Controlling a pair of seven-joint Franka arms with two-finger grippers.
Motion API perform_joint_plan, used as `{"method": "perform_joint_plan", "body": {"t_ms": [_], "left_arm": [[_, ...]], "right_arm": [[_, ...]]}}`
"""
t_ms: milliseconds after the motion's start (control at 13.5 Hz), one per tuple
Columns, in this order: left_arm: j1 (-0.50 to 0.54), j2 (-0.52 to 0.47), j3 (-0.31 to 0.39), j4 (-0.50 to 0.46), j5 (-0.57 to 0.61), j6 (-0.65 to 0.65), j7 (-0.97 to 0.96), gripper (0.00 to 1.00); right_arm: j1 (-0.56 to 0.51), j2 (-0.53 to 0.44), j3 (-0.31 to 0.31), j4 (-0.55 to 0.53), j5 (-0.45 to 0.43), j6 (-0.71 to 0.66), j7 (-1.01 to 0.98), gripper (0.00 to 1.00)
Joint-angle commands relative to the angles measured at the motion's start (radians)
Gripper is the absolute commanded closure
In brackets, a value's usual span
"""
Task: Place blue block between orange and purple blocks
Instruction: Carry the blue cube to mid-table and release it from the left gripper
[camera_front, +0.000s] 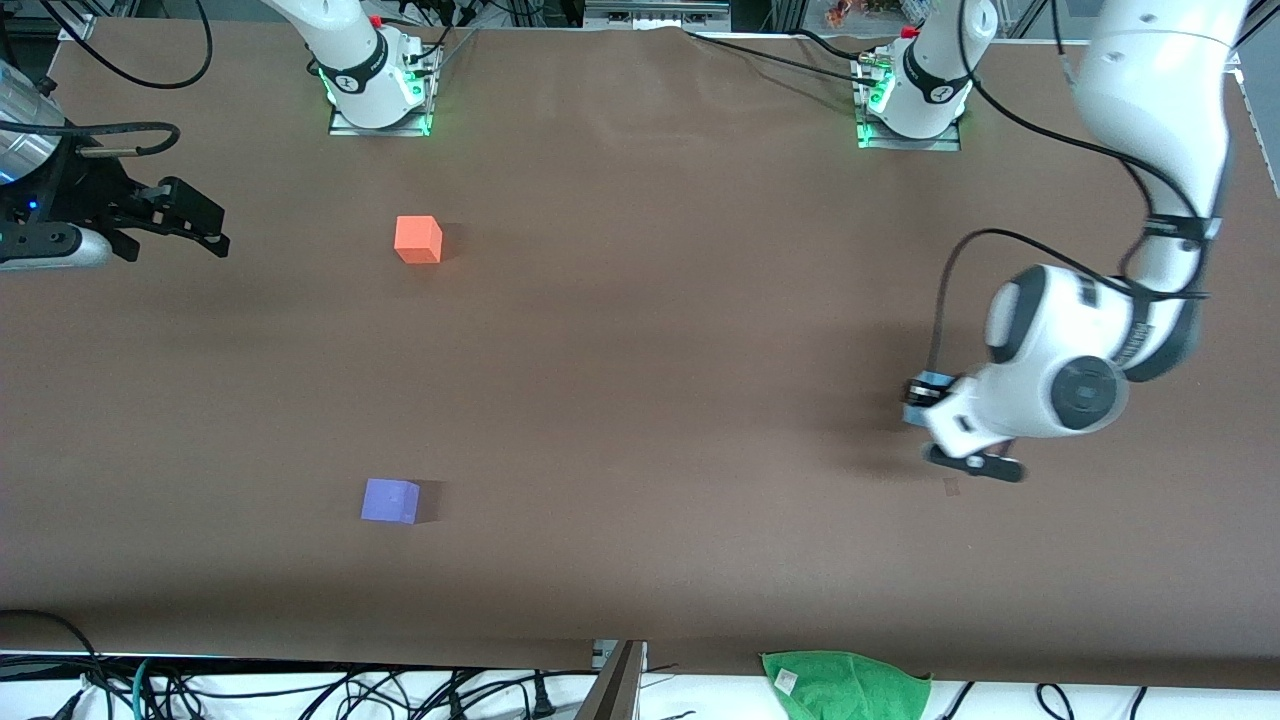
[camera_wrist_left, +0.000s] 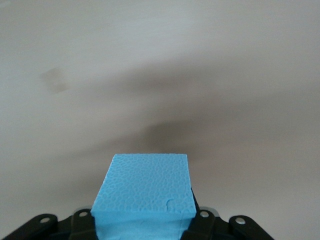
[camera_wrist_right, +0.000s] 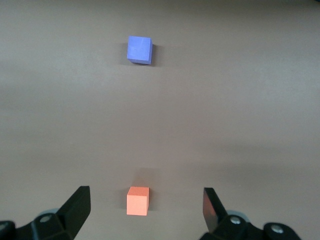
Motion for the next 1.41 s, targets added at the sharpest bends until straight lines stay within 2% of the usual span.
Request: {"method": "perform_joint_plan", "body": {"t_ms": [0, 222, 370, 519, 815, 889, 963, 1259, 1333], "left_arm": [[-0.121, 0.051, 0.014, 0.064, -0.022, -0.039, -0.131, 1.00], [-0.243, 0.106, 0.014, 0.118, -0.168, -0.031, -0.354, 1.00], [-0.342, 0.144, 0.019, 0.132, -0.173, 0.001, -0.460, 0.99], [-0.415, 0.201, 0.022, 0.129, -0.165, 0.110, -0.547, 0.99], [-0.445, 0.246, 0.023, 0.116, -0.161, 0.195, -0.557, 0.97], [-0.445, 0.252, 0.023, 0.116, -0.162, 0.195, -0.557, 0.83], [-0.444, 0.253, 0.023, 0.115, -0.159, 0.195, -0.552, 0.01], [-0.430, 0.231, 0.023, 0.115, -0.161, 0.181, -0.556, 0.00], [-0.426, 0.200, 0.023, 0.115, -0.161, 0.149, -0.556, 0.00]], "right_arm": [[-0.004, 0.004, -0.003, 0.013, 0.003, -0.010, -0.020, 0.01], [-0.004, 0.004, -0.003, 0.013, 0.003, -0.010, -0.020, 0.01], [-0.004, 0.004, -0.003, 0.013, 0.002, -0.010, -0.020, 0.01], [-0.004, 0.004, -0.003, 0.013, 0.002, -0.007, -0.020, 0.01], [-0.003, 0.004, -0.003, 0.015, -0.010, 0.000, -0.019, 0.01], [-0.003, 0.004, -0.003, 0.015, -0.009, 0.003, -0.017, 0.01], [-0.004, 0.004, -0.003, 0.017, -0.009, 0.011, -0.019, 0.01], [-0.006, 0.013, -0.003, 0.018, 0.003, 0.020, -0.019, 0.01], [-0.003, 0.017, -0.002, 0.018, 0.003, 0.020, -0.019, 0.01]]}}
